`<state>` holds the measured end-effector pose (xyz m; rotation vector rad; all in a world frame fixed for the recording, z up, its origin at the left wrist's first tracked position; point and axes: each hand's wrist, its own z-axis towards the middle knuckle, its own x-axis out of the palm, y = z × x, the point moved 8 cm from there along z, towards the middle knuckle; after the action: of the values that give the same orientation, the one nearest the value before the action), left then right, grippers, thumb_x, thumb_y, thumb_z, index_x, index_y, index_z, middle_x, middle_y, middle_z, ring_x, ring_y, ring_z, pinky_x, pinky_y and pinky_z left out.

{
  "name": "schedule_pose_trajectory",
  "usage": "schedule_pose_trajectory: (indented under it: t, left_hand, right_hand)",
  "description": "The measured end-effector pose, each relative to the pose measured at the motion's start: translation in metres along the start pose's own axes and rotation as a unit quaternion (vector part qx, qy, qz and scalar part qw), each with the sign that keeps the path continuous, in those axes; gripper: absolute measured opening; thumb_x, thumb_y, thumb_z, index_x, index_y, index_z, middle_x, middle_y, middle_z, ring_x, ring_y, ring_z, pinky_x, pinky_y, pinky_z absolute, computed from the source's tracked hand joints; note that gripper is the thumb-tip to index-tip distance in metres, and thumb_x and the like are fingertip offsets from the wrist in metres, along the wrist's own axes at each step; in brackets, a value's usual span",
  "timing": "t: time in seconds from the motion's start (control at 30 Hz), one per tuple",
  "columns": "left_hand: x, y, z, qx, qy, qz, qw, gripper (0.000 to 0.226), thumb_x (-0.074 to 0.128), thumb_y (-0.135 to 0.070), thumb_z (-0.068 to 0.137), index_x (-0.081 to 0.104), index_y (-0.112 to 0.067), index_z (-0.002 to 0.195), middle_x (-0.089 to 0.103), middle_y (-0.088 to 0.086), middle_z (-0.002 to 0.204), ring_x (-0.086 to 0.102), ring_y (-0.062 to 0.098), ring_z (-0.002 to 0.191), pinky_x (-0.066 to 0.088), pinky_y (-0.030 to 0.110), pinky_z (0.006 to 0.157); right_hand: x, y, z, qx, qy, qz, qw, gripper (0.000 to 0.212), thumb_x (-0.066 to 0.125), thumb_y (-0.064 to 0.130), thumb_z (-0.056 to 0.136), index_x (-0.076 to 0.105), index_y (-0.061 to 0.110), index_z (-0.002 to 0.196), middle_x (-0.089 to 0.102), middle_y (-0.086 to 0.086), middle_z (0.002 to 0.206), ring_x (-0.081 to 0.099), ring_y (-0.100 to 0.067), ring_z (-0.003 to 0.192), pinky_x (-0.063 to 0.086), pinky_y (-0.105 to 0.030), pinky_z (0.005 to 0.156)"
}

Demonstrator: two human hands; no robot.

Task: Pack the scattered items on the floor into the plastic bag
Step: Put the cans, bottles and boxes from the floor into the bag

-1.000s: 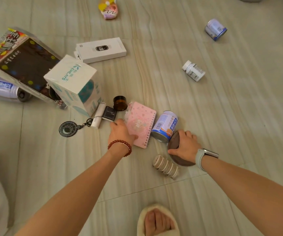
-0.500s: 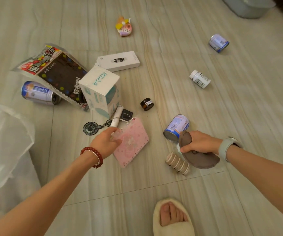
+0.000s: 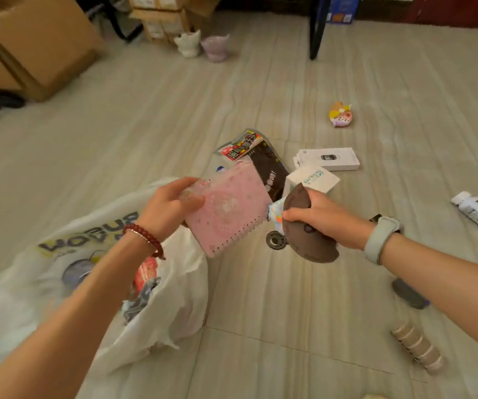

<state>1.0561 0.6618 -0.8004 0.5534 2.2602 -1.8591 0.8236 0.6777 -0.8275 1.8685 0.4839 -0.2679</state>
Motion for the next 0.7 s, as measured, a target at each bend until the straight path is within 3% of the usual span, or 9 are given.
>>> schedule_pose_trajectory:
  t: [0.1, 0.2, 0.3, 0.4, 0.47, 0.6, 0.7]
  left_hand:
    - [-0.073, 0.016, -0.024, -0.024, -0.102, -0.04, 0.994, 0.023, 0.055, -0.004, 0.084, 0.053, -0.018, 0.102, 0.06, -0.002, 0.078, 0.062, -0.001, 0.052, 0.052, 0.016, 0.048]
    - [-0.131, 0.044, -0.052, -0.066, -0.196, -0.048, 0.977, 0.026, 0.056, -0.008, 0.083, 0.052, -0.021, 0.106, 0.058, 0.0, 0.078, 0.059, 0.011, 0.065, 0.052, 0.018, 0.047]
    - [-0.161, 0.074, -0.072, -0.107, -0.222, -0.003, 0.969, 0.031, 0.047, -0.002, 0.089, 0.051, -0.017, 0.116, 0.06, 0.001, 0.082, 0.059, 0.014, 0.073, 0.055, 0.02, 0.055]
    - [-0.163, 0.104, -0.076, -0.153, -0.167, 0.093, 0.969, 0.036, 0.046, -0.002, 0.089, 0.051, -0.011, 0.123, 0.062, 0.017, 0.107, 0.057, 0.025, 0.09, 0.049, 0.035, 0.08]
    - [-0.151, 0.122, -0.072, -0.192, -0.082, 0.208, 0.956, 0.036, 0.047, -0.008, 0.089, 0.052, -0.014, 0.124, 0.057, 0.016, 0.121, 0.054, 0.026, 0.101, 0.043, 0.034, 0.088]
    - [-0.135, 0.138, -0.072, -0.205, 0.018, 0.454, 0.867, 0.033, 0.038, -0.023, 0.093, 0.055, -0.022, 0.121, 0.061, 0.006, 0.12, 0.055, 0.024, 0.108, 0.043, 0.03, 0.089]
    - [-0.134, 0.151, -0.081, -0.202, 0.063, 0.544, 0.812, 0.035, 0.037, -0.035, 0.094, 0.053, -0.026, 0.124, 0.057, 0.001, 0.124, 0.053, 0.023, 0.112, 0.045, 0.034, 0.092]
  right_hand:
    - [0.039, 0.037, 0.019, -0.042, -0.005, 0.048, 0.998, 0.018, 0.064, 0.008, 0.079, 0.053, 0.023, 0.08, 0.056, 0.003, 0.078, 0.054, -0.017, 0.079, 0.044, -0.019, 0.061]
    - [0.079, 0.067, 0.033, -0.064, 0.009, 0.095, 0.993, 0.021, 0.068, 0.012, 0.077, 0.055, 0.016, 0.093, 0.058, 0.0, 0.085, 0.055, -0.014, 0.077, 0.045, -0.023, 0.064]
    - [0.115, 0.093, 0.041, -0.101, 0.02, 0.103, 0.989, 0.029, 0.072, 0.017, 0.075, 0.052, 0.016, 0.097, 0.058, -0.003, 0.093, 0.055, -0.015, 0.084, 0.045, -0.026, 0.071]
    - [0.149, 0.104, 0.047, -0.115, 0.035, 0.087, 0.989, 0.03, 0.074, 0.021, 0.074, 0.052, 0.017, 0.093, 0.058, -0.003, 0.097, 0.055, -0.019, 0.092, 0.045, -0.03, 0.08]
    - [0.168, 0.104, 0.051, -0.11, 0.041, 0.095, 0.989, 0.031, 0.074, 0.023, 0.074, 0.052, 0.017, 0.095, 0.059, -0.003, 0.098, 0.056, -0.021, 0.095, 0.046, -0.032, 0.083]
    - [0.202, 0.102, 0.054, -0.109, 0.077, 0.041, 0.99, 0.05, 0.071, 0.027, 0.077, 0.046, 0.01, 0.117, 0.054, -0.004, 0.106, 0.054, -0.023, 0.102, 0.044, -0.031, 0.084]
    - [0.222, 0.101, 0.05, -0.113, 0.097, 0.002, 0.989, 0.062, 0.068, 0.034, 0.078, 0.036, 0.011, 0.125, 0.053, -0.008, 0.118, 0.052, -0.026, 0.109, 0.043, -0.032, 0.085]
